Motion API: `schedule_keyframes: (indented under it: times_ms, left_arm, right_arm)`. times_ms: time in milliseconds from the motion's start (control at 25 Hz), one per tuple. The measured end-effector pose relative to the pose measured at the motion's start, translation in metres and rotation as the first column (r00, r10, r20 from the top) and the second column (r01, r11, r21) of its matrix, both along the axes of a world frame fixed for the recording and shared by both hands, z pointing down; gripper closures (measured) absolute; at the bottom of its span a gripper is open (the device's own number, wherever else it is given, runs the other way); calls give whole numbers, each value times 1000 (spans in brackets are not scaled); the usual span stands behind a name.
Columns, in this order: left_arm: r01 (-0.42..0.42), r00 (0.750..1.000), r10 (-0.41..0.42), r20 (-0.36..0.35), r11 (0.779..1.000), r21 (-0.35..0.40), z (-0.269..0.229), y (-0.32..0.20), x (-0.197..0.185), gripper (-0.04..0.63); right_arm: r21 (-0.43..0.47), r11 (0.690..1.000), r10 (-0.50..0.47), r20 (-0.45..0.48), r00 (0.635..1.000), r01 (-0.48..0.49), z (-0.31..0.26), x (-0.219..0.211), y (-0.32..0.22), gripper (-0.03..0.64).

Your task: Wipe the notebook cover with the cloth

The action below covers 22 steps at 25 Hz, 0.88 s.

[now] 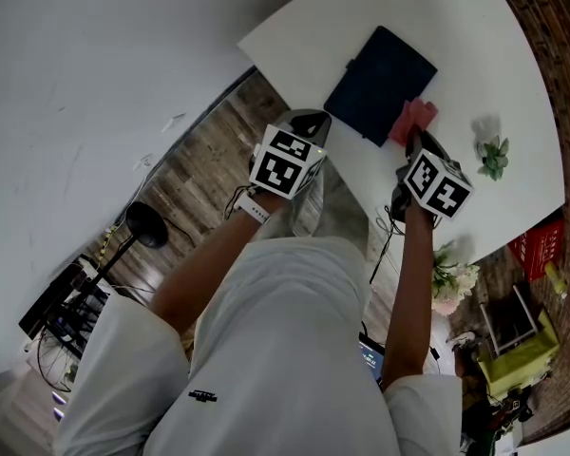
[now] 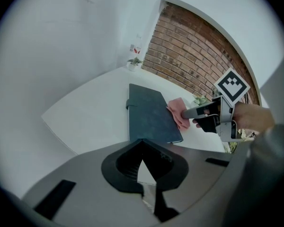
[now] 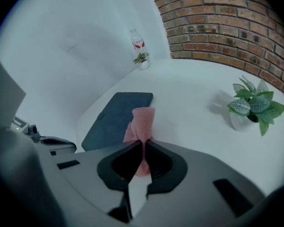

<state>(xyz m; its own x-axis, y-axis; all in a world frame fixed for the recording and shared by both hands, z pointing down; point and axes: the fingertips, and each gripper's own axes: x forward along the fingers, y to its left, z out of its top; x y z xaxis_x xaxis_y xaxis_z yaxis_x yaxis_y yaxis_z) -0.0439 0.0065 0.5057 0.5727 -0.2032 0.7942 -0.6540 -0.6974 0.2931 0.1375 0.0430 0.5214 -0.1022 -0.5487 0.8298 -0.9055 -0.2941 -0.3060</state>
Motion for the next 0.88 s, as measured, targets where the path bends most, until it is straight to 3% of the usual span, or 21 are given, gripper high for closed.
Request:
schedule_keyframes:
  times_ms: [160, 400, 880]
  left_arm:
    - [3, 1000, -3, -8, 1000, 10, -4, -1, -2, 583]
    - [29, 1000, -28, -9, 999, 17, -6, -5, -11, 583]
    - [82, 997, -81, -15, 996, 23, -9, -8, -29, 583]
  right_arm:
    - [52, 998, 32, 27, 999, -33, -14, -2, 8, 588]
    - [121, 993, 0, 121, 993, -15, -38, -39, 4, 588]
    - [160, 987, -31, 240, 970, -9, -34, -108, -33, 588]
